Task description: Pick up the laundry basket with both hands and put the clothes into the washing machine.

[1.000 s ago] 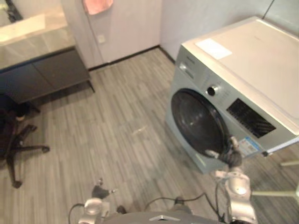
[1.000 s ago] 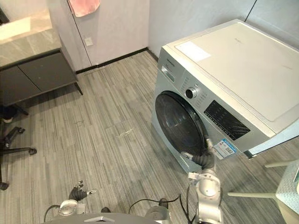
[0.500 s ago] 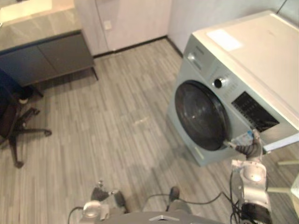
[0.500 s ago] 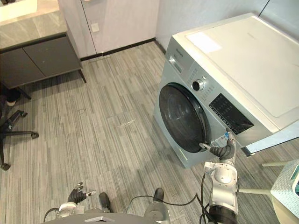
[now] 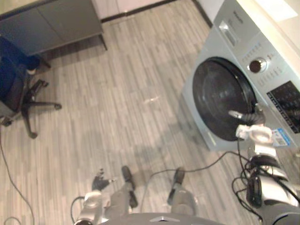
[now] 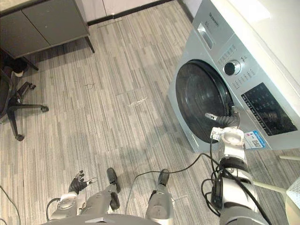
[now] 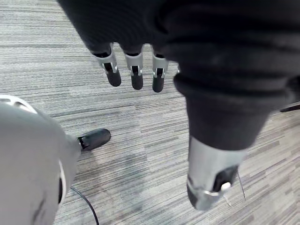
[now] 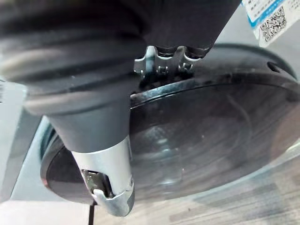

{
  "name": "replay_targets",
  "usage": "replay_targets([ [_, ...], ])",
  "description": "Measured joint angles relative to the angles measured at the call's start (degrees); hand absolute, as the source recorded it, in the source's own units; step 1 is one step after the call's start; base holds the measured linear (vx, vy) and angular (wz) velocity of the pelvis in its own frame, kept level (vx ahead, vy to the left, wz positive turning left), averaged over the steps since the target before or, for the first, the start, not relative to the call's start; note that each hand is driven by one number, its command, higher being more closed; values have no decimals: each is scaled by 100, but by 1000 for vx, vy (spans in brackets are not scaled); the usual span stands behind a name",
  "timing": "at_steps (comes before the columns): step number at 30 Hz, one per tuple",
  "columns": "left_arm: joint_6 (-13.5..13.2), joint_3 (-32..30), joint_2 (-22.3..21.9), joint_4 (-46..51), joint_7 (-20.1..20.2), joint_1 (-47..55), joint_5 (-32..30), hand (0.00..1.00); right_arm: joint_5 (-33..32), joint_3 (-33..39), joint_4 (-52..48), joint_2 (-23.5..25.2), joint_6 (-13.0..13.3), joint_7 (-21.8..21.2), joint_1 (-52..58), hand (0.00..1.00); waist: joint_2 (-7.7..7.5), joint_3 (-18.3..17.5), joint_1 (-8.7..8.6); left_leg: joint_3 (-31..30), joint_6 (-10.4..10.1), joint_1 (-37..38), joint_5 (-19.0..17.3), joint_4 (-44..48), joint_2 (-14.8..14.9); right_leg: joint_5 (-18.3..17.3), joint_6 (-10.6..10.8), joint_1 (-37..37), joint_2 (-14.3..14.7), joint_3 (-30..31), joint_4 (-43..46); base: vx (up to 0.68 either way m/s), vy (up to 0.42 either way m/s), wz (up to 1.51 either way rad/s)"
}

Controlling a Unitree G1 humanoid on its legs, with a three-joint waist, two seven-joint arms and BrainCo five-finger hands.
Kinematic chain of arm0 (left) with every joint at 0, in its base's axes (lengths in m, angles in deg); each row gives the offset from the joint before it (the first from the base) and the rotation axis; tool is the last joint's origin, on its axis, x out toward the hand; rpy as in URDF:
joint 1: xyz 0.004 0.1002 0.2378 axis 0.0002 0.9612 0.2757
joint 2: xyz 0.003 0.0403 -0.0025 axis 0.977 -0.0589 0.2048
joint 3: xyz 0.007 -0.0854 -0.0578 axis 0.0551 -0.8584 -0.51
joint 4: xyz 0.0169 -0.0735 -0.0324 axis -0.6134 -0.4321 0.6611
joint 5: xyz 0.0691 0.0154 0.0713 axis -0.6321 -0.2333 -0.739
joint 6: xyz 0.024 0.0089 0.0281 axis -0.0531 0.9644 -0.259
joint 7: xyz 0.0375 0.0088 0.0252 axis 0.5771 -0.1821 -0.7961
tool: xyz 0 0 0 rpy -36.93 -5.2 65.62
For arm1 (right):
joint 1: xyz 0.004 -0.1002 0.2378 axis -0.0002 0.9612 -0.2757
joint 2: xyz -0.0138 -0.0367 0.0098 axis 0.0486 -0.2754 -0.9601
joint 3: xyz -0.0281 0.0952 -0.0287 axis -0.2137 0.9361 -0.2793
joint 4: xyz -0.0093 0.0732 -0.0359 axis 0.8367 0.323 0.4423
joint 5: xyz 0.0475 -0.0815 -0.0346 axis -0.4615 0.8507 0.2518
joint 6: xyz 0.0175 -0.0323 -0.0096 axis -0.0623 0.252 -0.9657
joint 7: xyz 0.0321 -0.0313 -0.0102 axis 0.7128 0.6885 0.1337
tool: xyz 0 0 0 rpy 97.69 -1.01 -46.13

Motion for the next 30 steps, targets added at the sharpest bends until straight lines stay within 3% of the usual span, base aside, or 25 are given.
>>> replay_targets([
  [4,-42,17,-8,40,76,-10,71,0,-542,-115,647,-323,-87,-603,-479,0,-19,26,-52,-115,7,-225,9,-9,1,27,-38,-185,5,-64,25,-50,18,10],
  [7,-36,41,-15,82,203,-5,162,0,-792,-119,1009,-610,-259,-1000,-757,0,92,218,31,-119,-40,-265,-45,-43,20,34,-72,-204,24,-84,10,-106,27,4],
  [12,-26,138,-10,219,363,52,249,0,-442,-500,1305,-679,-531,-1707,-737,0,97,217,93,-102,-71,-423,-87,-44,42,34,-73,-347,23,-71,39,-24,9,4],
  [17,27,286,28,227,536,45,266,0,-105,-938,1201,-419,-574,-2388,-75,0,58,197,170,-127,16,-425,-28,-38,24,36,-92,-342,4,-90,126,92,-1,6],
  [23,48,421,160,251,527,-32,282,0,101,-1136,1019,619,-537,-2358,830,0,35,173,157,-127,2,-127,16,-9,18,-94,-92,-39,-3,-97,180,122,-15,3],
  [25,49,418,161,259,493,-196,286,0,164,-1126,966,1061,-496,-2140,1242,0,21,156,131,-134,1,-55,15,-9,16,-125,-58,45,-6,-111,177,60,-4,3],
  [30,74,400,227,875,380,-240,291,0,1048,-1107,817,1822,-440,-1880,2117,0,-153,-98,0,-192,-4,132,12,-10,9,-177,-2,285,-18,-173,151,40,2,5],
])
